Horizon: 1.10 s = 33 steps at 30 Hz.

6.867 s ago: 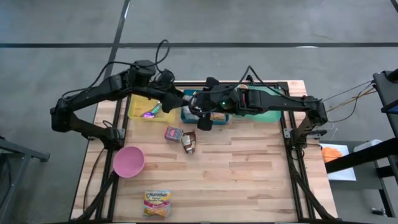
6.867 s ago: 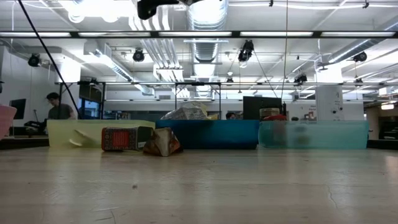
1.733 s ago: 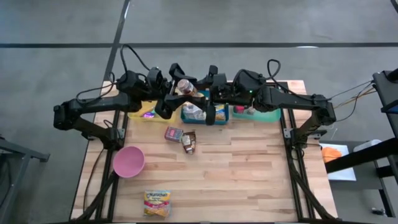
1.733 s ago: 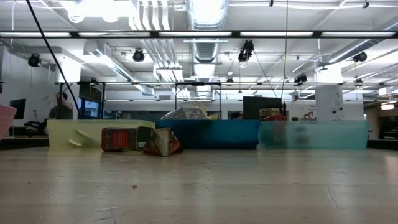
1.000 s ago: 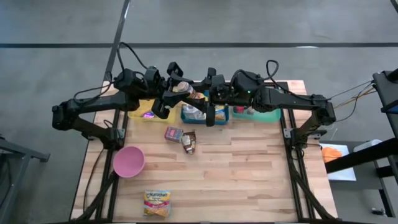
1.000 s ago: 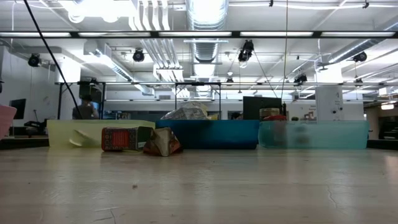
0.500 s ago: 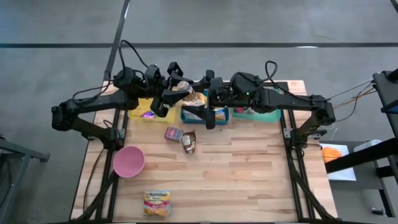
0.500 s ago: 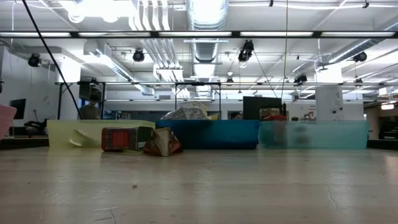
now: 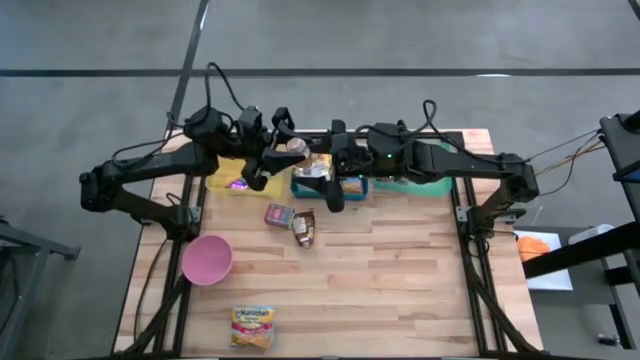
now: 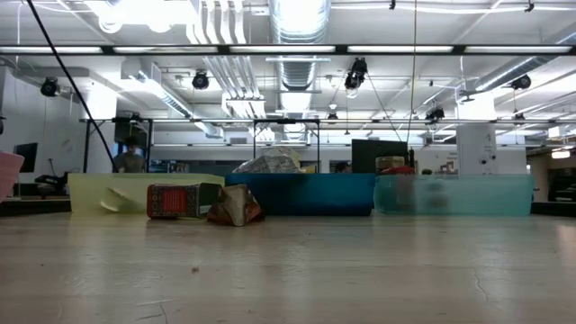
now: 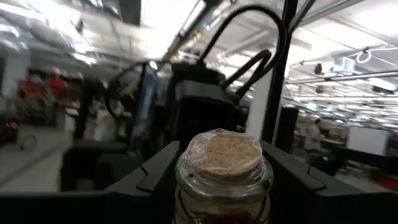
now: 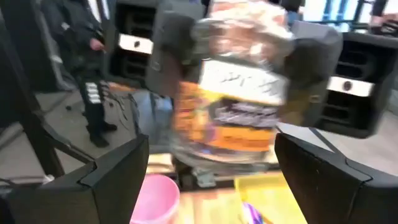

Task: Pick & Place Food Item
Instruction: Put the brown seasoning bottle into the light green bin

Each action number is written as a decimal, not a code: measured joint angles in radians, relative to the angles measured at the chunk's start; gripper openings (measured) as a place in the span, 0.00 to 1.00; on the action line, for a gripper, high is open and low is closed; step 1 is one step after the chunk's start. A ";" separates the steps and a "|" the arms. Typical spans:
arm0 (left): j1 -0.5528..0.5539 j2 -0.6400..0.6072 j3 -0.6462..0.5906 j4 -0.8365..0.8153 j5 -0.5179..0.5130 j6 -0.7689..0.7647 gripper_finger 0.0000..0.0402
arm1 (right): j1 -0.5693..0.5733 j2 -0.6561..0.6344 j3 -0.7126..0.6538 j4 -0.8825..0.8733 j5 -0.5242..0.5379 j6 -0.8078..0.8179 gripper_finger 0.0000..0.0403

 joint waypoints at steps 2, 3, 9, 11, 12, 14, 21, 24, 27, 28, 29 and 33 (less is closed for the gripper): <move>0.004 -0.009 0.000 -0.028 0.037 -0.023 0.46 | 0.000 -0.005 0.000 -0.039 0.020 -0.015 0.85; 0.007 -0.016 0.000 -0.041 0.061 -0.039 0.46 | 0.000 -0.011 0.000 -0.070 0.021 -0.022 0.85; 0.032 -0.050 0.000 -0.169 0.240 -0.143 0.46 | 0.000 -0.073 0.002 -0.281 0.022 -0.052 0.85; 0.040 -0.059 0.000 -0.204 0.307 -0.177 0.46 | 0.000 -0.090 0.002 -0.346 0.001 -0.074 0.85; 0.042 -0.060 0.000 -0.220 0.342 -0.200 0.46 | -0.001 -0.100 0.001 -0.369 -0.022 -0.084 0.85; 0.042 -0.055 0.001 -0.269 0.389 -0.246 0.46 | -0.001 -0.120 0.001 -0.389 -0.088 -0.110 0.85; 0.042 0.013 0.000 -0.373 0.431 -0.331 0.46 | -0.001 -0.161 0.002 -0.427 -0.214 -0.164 0.85; 0.042 0.044 0.000 -0.363 0.452 -0.350 0.46 | -0.002 -0.162 0.002 -0.427 -0.276 -0.182 0.85; 0.037 0.070 0.000 -0.358 0.477 -0.377 0.46 | -0.001 -0.161 0.002 -0.425 -0.302 -0.217 0.85; 0.033 0.080 0.000 -0.352 0.486 -0.384 0.46 | -0.001 -0.158 0.002 -0.424 -0.308 -0.228 0.85; 0.030 0.089 0.000 -0.337 0.496 -0.394 0.46 | -0.001 -0.152 0.002 -0.421 -0.311 -0.241 0.85; 0.008 0.138 0.043 -0.328 0.537 -0.417 0.46 | -0.017 -0.131 0.002 -0.394 -0.396 -0.257 0.85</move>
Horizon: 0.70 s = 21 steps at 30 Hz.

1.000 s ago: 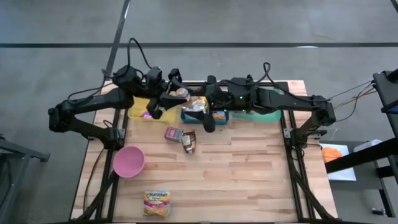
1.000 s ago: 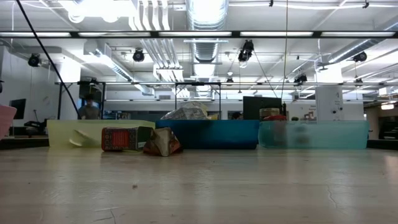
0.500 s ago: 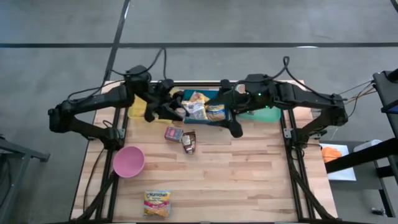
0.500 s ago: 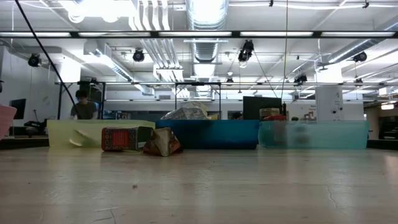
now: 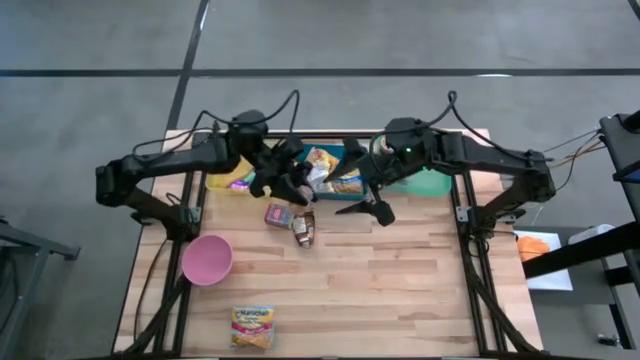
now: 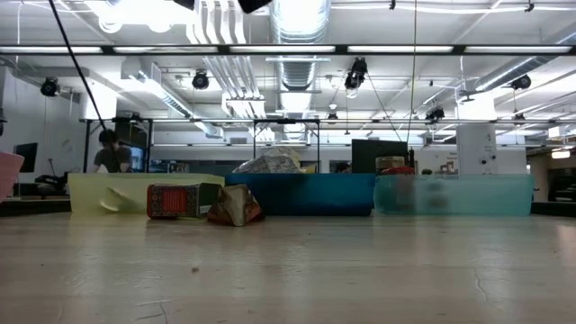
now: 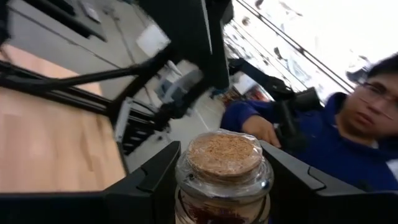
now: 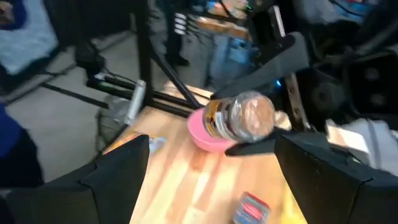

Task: Pick & Place Food Item
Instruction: Put the brown seasoning bottle into the light green bin

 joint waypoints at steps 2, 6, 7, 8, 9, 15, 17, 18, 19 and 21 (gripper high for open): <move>-0.013 0.031 0.039 0.000 0.035 0.000 0.46 | -0.011 0.012 0.000 0.015 -0.037 0.002 0.85; -0.033 0.094 0.120 -0.009 0.098 0.011 0.46 | -0.028 0.025 0.000 0.041 -0.083 0.003 0.85; -0.035 0.110 0.138 -0.011 0.107 0.021 0.46 | -0.029 0.025 0.000 0.051 -0.088 0.004 0.85; -0.035 0.123 0.153 -0.017 0.118 0.024 0.46 | -0.029 0.022 0.001 0.057 -0.091 0.002 0.85; -0.035 0.142 0.167 -0.022 0.132 0.024 0.46 | -0.029 0.021 0.003 0.053 -0.092 0.000 0.85; -0.036 0.232 0.219 -0.036 0.180 0.020 0.46 | -0.028 0.021 0.018 0.039 -0.110 -0.002 0.85; -0.037 0.255 0.239 -0.034 0.192 0.015 0.46 | -0.029 0.021 0.018 0.019 -0.121 0.003 0.85; -0.037 0.261 0.248 -0.034 0.196 0.013 0.46 | -0.029 0.021 0.018 0.006 -0.121 0.002 0.85; -0.037 0.268 0.255 -0.034 0.204 0.012 0.46 | -0.028 0.027 0.018 -0.006 -0.121 0.002 0.85; -0.037 0.272 0.268 -0.033 0.204 0.014 0.46 | -0.028 0.032 0.018 -0.021 -0.121 0.003 0.85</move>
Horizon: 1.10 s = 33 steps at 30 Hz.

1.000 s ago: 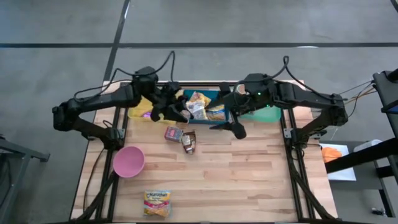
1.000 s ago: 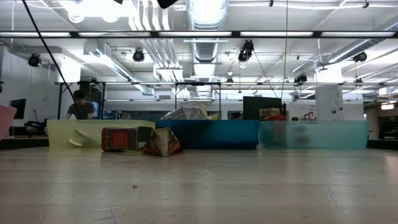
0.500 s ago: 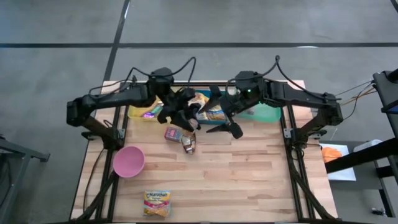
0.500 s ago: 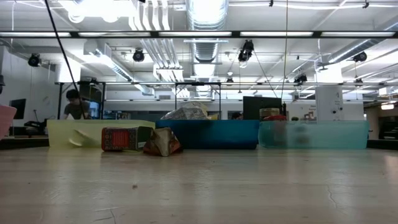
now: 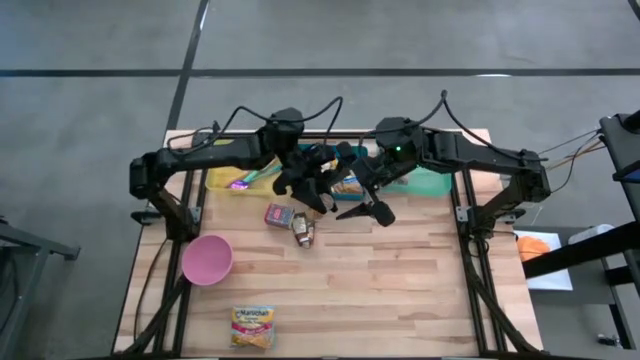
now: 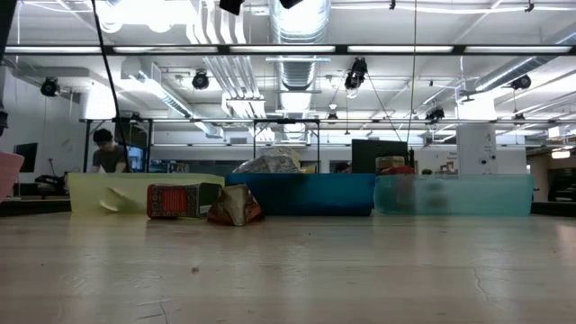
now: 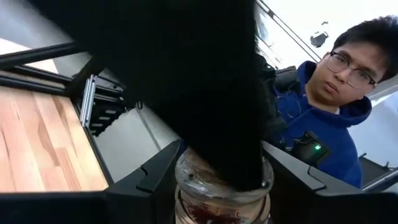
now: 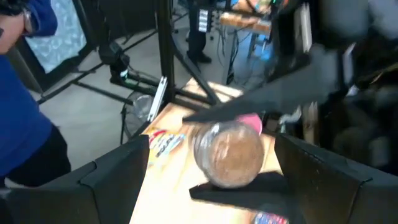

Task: Pick & Place Food Item
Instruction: Put the brown seasoning bottle into the light green bin

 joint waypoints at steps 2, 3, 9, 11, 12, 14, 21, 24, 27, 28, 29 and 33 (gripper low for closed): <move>0.000 0.004 0.012 0.003 0.000 0.001 0.46 | 0.000 0.004 -0.001 -0.014 0.000 -0.001 0.85; 0.000 0.004 0.015 0.002 0.000 0.001 0.46 | 0.000 0.010 0.000 -0.008 0.000 -0.002 0.85; 0.000 0.005 0.006 -0.017 -0.007 -0.022 0.46 | 0.000 0.023 0.000 -0.019 0.002 0.000 0.85; 0.000 0.005 0.006 -0.031 -0.022 -0.037 0.46 | 0.000 0.029 0.000 -0.027 0.012 0.000 0.85; 0.000 0.005 0.005 -0.039 -0.035 -0.044 0.46 | 0.000 0.030 0.000 -0.027 0.019 0.000 0.85; 0.005 0.005 0.004 -0.062 -0.057 -0.067 0.46 | 0.000 0.031 0.000 -0.030 0.044 -0.003 0.85; 0.016 0.005 0.004 -0.065 -0.089 -0.097 0.46 | 0.000 0.031 0.000 -0.039 0.095 -0.013 0.75; 0.017 0.005 0.006 -0.053 -0.088 -0.097 0.46 | 0.000 0.030 0.000 -0.039 0.111 -0.016 0.63; 0.018 0.005 0.006 -0.050 -0.076 -0.097 0.46 | 0.000 0.030 0.000 -0.037 0.114 -0.016 0.50; 0.018 0.005 0.006 -0.051 -0.073 -0.095 0.46 | 0.000 0.030 0.000 -0.037 0.113 -0.016 0.46; 0.018 0.005 0.006 -0.054 -0.065 -0.089 0.46 | 0.000 0.029 0.000 -0.038 0.114 -0.016 0.43; 0.018 0.005 0.006 -0.050 -0.057 -0.081 0.46 | 0.000 0.026 0.000 -0.032 0.128 -0.028 0.41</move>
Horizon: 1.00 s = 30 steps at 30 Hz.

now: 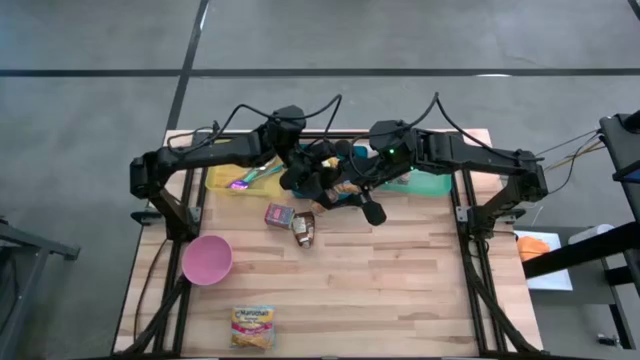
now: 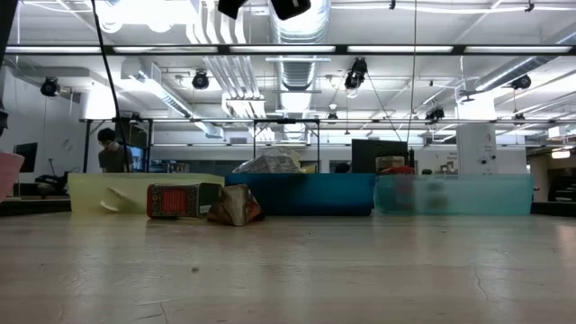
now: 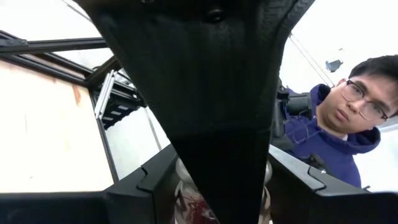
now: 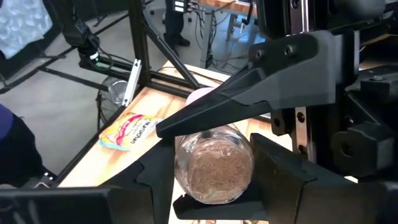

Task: Pick & Place Food Item
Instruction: Put the brown seasoning bottle into the light green bin

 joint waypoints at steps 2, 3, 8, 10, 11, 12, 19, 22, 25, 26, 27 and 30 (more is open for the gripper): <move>0.000 0.000 0.000 0.001 0.000 0.002 0.46 | 0.000 0.000 0.000 0.000 0.005 -0.004 0.41; 0.000 0.000 0.000 0.001 0.001 0.007 0.46 | 0.000 0.000 0.000 0.002 0.007 -0.005 0.41; 0.000 0.000 0.000 0.002 0.009 0.018 0.46 | 0.000 0.000 0.003 0.002 0.012 -0.009 0.41; 0.000 0.000 0.000 0.005 0.010 0.018 0.46 | 0.000 0.000 0.010 -0.002 0.013 -0.009 0.41; 0.000 0.000 0.002 0.005 0.011 0.018 0.46 | 0.000 0.000 0.013 -0.002 0.013 -0.009 0.41; 0.000 -0.001 0.003 0.007 0.011 0.017 0.46 | 0.000 0.000 0.016 -0.003 0.013 -0.009 0.41; -0.001 -0.002 0.022 0.010 0.015 -0.028 0.88 | -0.003 -0.004 0.037 -0.025 0.043 -0.015 0.41; 0.013 -0.002 0.020 0.005 0.002 -0.047 0.97 | 0.004 -0.004 0.041 -0.043 0.041 -0.004 0.41; 0.026 -0.006 0.021 0.007 -0.001 -0.063 0.94 | 0.007 -0.005 0.050 -0.061 0.039 0.011 0.41; 0.033 -0.010 0.020 0.006 -0.001 -0.064 0.92 | 0.007 -0.006 0.051 -0.065 0.041 0.018 0.41; 0.039 -0.015 0.018 0.002 0.000 -0.064 0.90 | 0.006 -0.009 0.051 -0.071 0.042 0.020 0.41; 0.064 -0.033 0.015 -0.014 0.000 -0.063 0.86 | 0.006 -0.022 0.051 -0.087 0.075 0.024 0.41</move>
